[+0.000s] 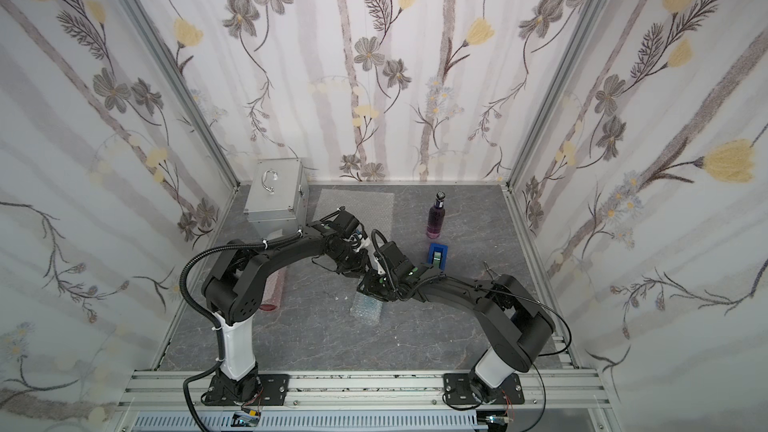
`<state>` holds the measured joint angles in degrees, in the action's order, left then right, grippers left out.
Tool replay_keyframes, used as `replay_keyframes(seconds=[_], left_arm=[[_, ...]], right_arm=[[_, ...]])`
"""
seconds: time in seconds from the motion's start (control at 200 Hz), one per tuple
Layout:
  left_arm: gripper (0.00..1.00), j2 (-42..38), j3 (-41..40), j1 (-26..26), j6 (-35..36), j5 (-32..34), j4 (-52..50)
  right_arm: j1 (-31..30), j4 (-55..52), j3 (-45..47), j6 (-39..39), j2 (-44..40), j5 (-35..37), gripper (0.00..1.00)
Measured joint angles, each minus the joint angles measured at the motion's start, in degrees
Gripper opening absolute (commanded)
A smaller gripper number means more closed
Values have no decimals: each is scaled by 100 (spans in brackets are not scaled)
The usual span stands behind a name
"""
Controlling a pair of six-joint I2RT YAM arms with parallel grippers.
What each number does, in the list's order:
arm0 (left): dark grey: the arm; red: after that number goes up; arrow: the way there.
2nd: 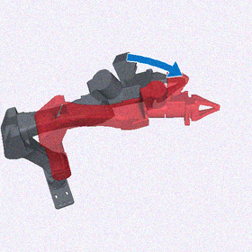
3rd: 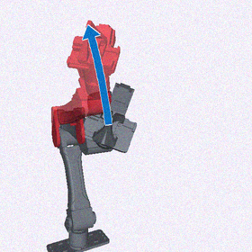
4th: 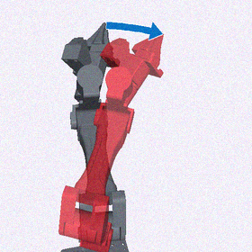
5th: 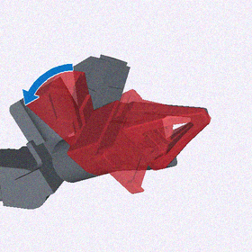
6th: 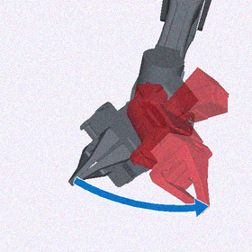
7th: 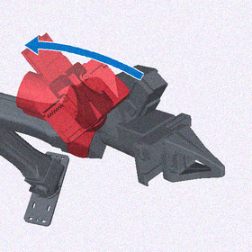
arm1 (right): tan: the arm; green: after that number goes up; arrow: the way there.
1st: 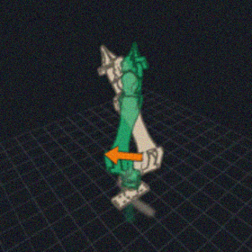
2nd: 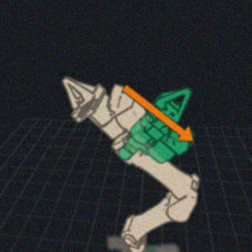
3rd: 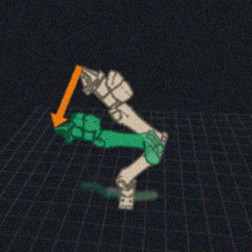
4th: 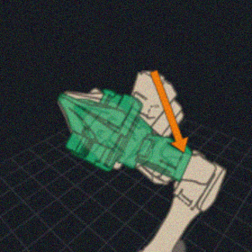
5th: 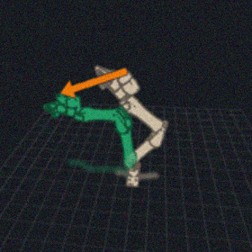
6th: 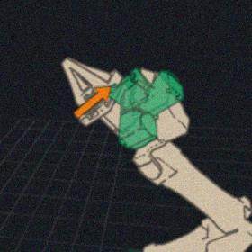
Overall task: Wrap wine bottles in bubble wrap
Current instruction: Wrap the wine bottle in bubble wrap.
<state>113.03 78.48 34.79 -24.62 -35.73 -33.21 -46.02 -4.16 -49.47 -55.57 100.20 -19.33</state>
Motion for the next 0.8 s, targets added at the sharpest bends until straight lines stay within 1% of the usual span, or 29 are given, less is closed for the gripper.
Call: replay_keyframes(seconds=[0.135, 0.235, 0.365, 0.47, 0.72, 0.799], left_arm=[[50, 0, 0, 4, -2, 111, -13], [55, -11, 0, 2, -2, 229, -59], [56, -151, 7, -24, 4, 461, -170], [56, -280, -2, -55, 26, 610, -195], [57, -304, -96, -48, 94, 549, -208], [56, -249, -92, -48, 111, 472, -203]], right_arm=[[87, 391, 389, -70, -188, -94, 38], [155, 756, 713, -103, -313, -138, 36], [339, 1091, 1021, -184, -439, -308, 35], [415, 1165, 1132, -205, -522, -378, 36], [553, 1130, 1241, -181, -688, -435, 35], [590, 1088, 1268, -162, -739, -437, 35]])
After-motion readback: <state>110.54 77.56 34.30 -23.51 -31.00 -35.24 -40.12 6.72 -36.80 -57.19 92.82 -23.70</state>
